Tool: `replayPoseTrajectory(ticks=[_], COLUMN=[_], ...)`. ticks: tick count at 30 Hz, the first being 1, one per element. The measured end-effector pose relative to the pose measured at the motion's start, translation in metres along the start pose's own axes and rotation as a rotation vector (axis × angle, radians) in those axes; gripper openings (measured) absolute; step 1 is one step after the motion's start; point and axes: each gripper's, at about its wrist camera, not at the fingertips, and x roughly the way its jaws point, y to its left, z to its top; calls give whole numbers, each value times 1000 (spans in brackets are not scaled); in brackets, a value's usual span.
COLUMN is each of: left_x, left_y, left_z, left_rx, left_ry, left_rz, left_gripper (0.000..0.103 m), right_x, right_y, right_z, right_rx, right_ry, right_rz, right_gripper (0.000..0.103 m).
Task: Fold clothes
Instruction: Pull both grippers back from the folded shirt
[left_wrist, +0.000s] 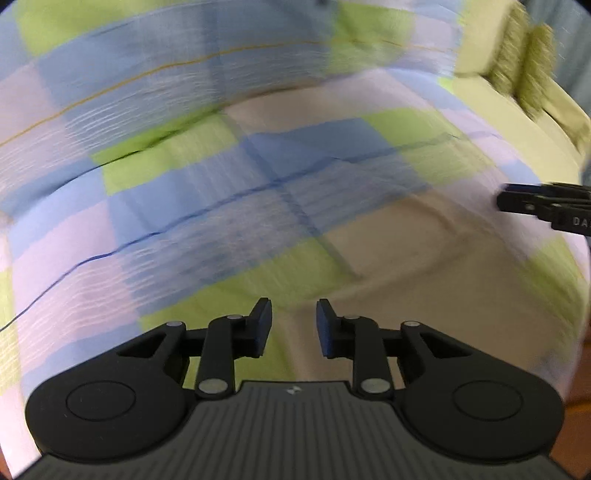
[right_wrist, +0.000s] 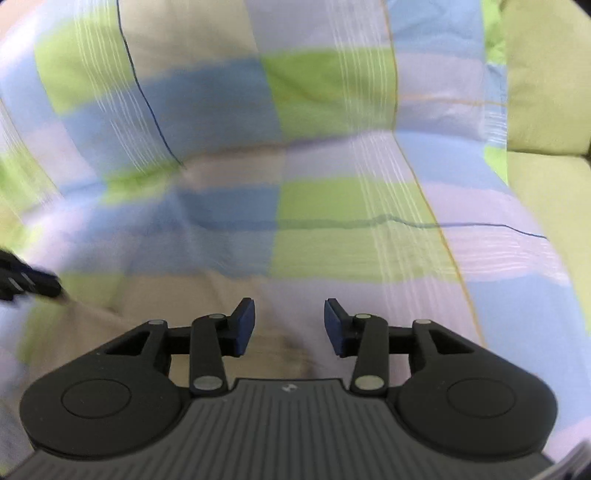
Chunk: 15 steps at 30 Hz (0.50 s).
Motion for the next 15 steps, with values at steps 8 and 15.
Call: replayPoseTrajectory(ticks=[8, 15], left_x=[46, 46], left_y=[-22, -19], left_z=[3, 6], left_rx=[-118, -145], left_ry=[108, 106], left_rz=[137, 141], left_gripper=[34, 37], right_x=[41, 31], right_y=[2, -24], right_z=[-24, -19], right_rx=[9, -16], right_ry=[99, 84], right_rz=[26, -86], right_gripper=[2, 1])
